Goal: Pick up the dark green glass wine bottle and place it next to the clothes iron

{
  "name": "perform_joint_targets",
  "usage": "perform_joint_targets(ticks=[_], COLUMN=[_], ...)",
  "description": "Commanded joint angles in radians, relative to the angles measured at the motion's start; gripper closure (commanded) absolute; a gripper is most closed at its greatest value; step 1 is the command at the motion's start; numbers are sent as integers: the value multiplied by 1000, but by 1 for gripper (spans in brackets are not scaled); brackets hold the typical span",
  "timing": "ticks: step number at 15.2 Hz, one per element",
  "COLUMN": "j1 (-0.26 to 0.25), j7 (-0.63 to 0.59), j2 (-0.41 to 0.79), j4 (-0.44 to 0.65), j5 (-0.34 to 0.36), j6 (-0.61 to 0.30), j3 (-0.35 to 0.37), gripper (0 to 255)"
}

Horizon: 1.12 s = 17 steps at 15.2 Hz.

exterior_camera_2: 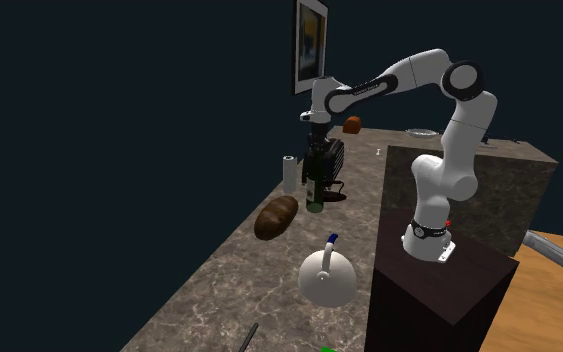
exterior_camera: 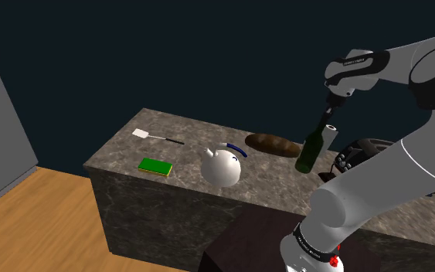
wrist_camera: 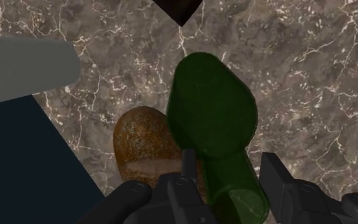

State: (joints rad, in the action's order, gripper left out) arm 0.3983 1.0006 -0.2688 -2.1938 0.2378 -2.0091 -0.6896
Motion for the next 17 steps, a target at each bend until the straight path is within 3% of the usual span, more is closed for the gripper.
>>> perform_joint_targets(ticks=[1,6,7,12,17], j1=[0,0,0,0,-3], j7=[0,0,0,0,-8], j2=[1,1,1,1,-33], j4=[-2,-2,-2,-2,97], j5=[0,0,0,0,4], j6=[-4,-4,-4,-4,126], j3=[-1,-1,0,-1,29], gripper=[255,255,0,0,0])
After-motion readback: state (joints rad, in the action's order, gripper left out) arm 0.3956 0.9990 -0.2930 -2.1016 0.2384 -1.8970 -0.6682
